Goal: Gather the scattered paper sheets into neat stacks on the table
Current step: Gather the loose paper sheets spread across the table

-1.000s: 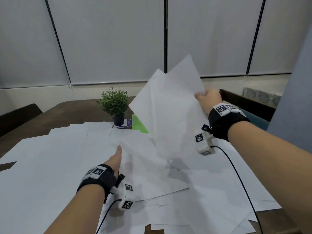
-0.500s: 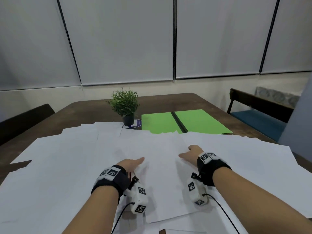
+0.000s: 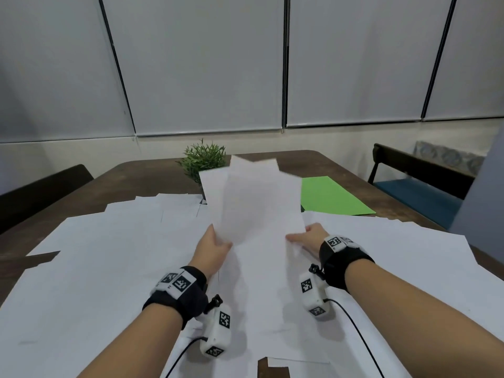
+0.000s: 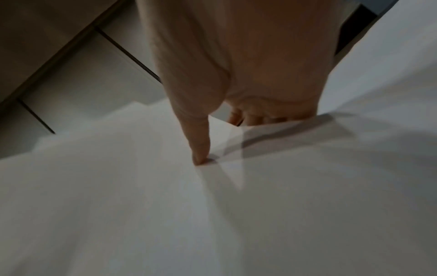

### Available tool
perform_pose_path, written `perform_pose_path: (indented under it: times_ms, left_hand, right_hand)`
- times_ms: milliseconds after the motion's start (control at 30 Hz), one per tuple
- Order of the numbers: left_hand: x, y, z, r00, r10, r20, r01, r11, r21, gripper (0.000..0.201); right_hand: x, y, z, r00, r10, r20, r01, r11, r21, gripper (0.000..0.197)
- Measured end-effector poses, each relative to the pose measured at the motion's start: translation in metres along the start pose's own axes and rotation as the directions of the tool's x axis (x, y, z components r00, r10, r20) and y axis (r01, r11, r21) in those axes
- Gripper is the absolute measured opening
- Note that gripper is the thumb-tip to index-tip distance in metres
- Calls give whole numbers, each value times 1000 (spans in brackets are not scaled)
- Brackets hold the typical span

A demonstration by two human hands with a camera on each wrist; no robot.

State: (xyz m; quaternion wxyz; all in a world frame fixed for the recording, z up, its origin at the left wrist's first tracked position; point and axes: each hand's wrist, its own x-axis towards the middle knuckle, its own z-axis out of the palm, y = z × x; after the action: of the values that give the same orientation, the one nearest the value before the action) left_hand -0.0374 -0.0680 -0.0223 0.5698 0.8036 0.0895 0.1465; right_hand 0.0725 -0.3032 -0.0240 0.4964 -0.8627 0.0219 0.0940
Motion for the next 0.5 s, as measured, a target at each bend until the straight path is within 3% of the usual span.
perform_pose_path:
  times_ms: [133, 233, 300, 367, 433, 500]
  left_hand:
    - [2, 38, -16, 974, 205, -101, -212, 976, -58, 37]
    - [4, 67, -23, 929, 322, -182, -335, 941, -47, 24]
    - [6, 82, -26, 900, 377, -218, -391, 920, -23, 33]
    - [7, 90, -28, 878, 404, -255, -411, 911, 27, 60]
    - [3, 96, -28, 854, 398, -335, -405, 913, 53, 76]
    - [4, 91, -29, 813, 406, -417, -446, 895, 1, 69]
  right_hand:
    - [-13, -38, -5, 973, -189, -136, 222, 926, 304, 58]
    - [-24, -72, -7, 903, -356, -239, 422, 836, 350, 34]
    - [-33, -91, -9, 849, -447, -282, 527, 757, 386, 27]
    - [-39, -103, -9, 810, -512, -287, 587, 692, 421, 30]
    - [-40, -104, -4, 806, -535, -254, 588, 672, 451, 38]
    - [-41, -100, 0, 833, -514, -204, 542, 685, 487, 49]
